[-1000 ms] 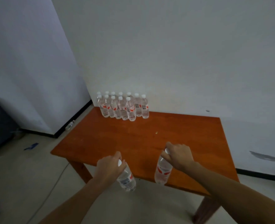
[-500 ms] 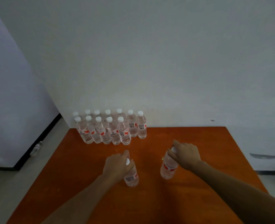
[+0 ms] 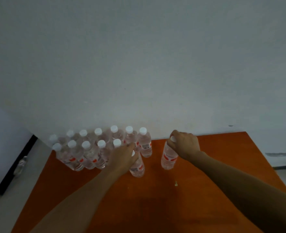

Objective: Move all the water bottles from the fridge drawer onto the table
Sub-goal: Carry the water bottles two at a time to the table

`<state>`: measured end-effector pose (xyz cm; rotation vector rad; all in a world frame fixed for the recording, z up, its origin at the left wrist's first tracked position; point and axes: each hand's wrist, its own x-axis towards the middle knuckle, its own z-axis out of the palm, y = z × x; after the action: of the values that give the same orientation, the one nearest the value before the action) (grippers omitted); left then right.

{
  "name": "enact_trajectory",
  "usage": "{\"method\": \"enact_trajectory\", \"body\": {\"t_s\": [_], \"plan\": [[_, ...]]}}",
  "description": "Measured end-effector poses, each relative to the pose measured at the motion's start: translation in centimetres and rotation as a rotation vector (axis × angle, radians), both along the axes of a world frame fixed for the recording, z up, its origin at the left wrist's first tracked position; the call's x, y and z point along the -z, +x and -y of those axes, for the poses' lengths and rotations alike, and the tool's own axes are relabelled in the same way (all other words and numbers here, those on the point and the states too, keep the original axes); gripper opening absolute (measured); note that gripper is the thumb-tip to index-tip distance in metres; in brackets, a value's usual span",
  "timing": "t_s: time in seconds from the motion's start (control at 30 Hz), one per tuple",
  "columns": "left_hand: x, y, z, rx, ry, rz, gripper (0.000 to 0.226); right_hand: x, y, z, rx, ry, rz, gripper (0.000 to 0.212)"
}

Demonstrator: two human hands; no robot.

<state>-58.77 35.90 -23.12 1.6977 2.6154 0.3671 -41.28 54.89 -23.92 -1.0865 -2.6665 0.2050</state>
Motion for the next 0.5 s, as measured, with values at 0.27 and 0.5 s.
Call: {"method": "enact_trajectory", "body": {"t_s": [0.27, 0.5], "plan": [[2.2, -4.1, -4.2, 0.057, -0.116, -0.132, 0.058, 2.9, -7.0, -3.6, -0.188, 0.012, -0.013, 0.036], [3.0, -4.4, -5.3, 0.044, -0.143, -0.191, 0.047, 3.2, -9.0, -3.9, -0.206, -0.059, -0.034, 0.040]]}}
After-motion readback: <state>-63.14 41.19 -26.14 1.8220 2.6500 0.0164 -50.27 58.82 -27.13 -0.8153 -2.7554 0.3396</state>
